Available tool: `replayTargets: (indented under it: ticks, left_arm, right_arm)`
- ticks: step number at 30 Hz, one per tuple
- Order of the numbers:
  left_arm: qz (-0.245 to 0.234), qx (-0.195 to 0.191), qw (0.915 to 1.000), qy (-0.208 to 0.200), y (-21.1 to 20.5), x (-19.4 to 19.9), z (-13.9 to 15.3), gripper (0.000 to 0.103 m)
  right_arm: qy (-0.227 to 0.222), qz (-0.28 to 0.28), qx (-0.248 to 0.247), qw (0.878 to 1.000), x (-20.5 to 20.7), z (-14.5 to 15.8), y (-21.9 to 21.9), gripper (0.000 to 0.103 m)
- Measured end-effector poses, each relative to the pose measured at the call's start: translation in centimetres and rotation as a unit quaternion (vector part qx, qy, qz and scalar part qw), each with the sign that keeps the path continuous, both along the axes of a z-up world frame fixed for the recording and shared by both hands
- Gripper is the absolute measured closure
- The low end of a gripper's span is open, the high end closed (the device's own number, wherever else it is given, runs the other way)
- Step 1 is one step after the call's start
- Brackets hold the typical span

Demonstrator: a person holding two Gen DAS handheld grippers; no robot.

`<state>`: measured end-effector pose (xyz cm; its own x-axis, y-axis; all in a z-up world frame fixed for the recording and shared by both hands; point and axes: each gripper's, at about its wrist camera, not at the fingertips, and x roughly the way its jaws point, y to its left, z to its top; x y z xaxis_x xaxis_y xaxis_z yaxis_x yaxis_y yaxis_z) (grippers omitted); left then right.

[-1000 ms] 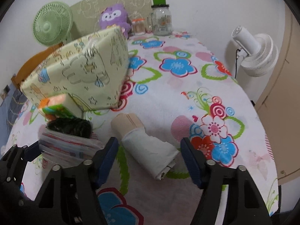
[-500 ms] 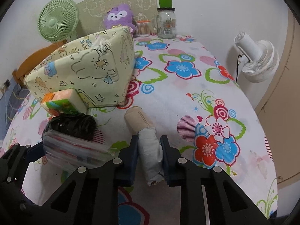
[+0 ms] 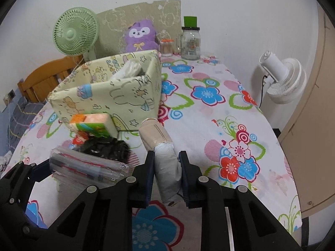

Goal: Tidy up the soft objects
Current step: 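Lift the white rolled sock with the right tool while the left tool lifts the pen pouch toward the basket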

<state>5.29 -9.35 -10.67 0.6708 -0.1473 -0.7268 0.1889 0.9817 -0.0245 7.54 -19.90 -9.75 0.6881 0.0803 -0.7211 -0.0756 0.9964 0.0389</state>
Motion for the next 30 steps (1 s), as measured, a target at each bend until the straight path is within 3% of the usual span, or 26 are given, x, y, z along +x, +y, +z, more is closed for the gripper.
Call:
replayTargets:
  ticks: [30]
  left_arm:
    - [0.019,-0.001,0.9972,-0.072,3.4,-2.0,5.9,0.012]
  right_arm:
    - [-0.073,0.008,-0.012,0.997,-2.7,6.7,3.6,0.078]
